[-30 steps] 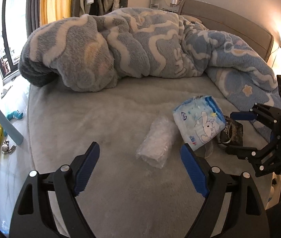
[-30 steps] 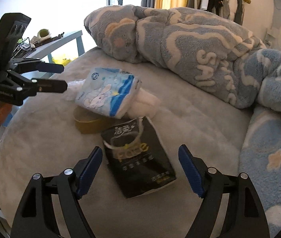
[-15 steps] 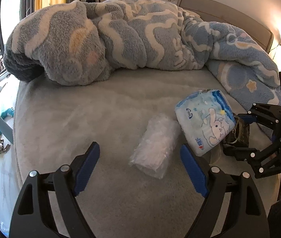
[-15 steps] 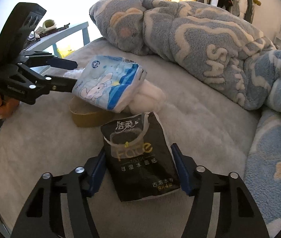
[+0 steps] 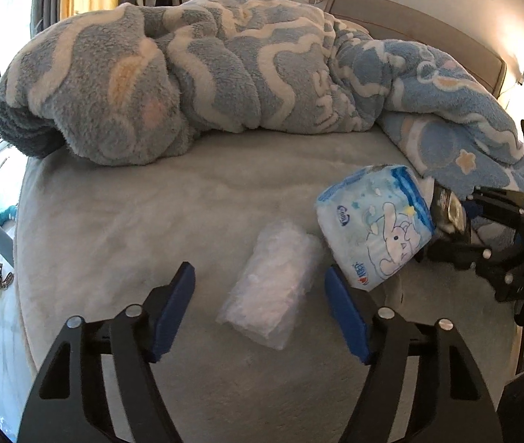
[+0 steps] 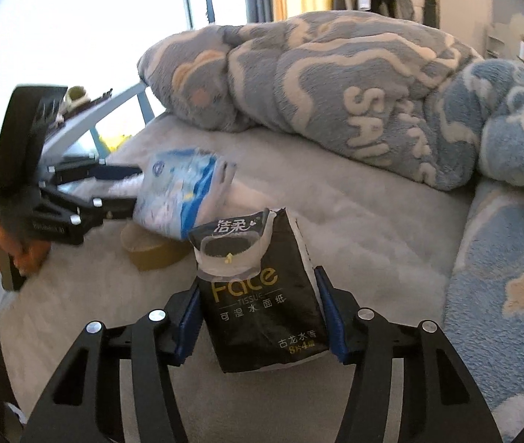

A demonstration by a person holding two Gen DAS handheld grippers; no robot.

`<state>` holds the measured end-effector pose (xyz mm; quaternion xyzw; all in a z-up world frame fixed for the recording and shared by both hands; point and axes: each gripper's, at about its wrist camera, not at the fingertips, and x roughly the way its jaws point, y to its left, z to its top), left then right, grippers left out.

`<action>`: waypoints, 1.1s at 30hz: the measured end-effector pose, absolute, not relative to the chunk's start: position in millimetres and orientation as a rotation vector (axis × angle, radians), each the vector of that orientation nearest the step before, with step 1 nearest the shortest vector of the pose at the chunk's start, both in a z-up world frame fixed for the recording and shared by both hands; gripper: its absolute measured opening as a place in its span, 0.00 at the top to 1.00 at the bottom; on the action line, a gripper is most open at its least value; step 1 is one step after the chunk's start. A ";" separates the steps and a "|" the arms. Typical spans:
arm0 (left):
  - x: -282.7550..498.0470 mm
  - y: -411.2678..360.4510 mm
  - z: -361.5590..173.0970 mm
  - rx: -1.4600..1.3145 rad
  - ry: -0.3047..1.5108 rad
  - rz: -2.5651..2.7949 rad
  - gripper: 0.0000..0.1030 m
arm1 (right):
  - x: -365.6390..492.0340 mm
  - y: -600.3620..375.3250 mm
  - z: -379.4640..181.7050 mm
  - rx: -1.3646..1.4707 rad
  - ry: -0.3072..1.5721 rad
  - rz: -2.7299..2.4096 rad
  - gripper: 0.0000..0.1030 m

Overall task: Collect trash
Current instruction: 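Grasp the black tissue pack with the right tool while the left tool grasps the bubble-wrap bundle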

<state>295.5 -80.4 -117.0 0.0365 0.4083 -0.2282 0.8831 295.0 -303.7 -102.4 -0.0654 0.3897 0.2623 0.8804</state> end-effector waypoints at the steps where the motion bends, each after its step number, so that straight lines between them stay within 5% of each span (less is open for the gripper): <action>1: 296.1 -83.0 -118.0 0.081 0.854 -0.478 0.33 | 295.5 -305.1 -101.0 -0.128 0.809 0.543 0.45; 13: 299.5 -84.9 -120.6 0.048 0.871 -0.480 0.55 | 297.2 -314.6 -84.7 -0.044 0.783 0.516 0.45; 33: 270.1 -49.9 -104.7 -0.087 0.873 -0.387 0.59 | 283.8 -275.1 -51.8 -0.024 0.746 0.512 0.45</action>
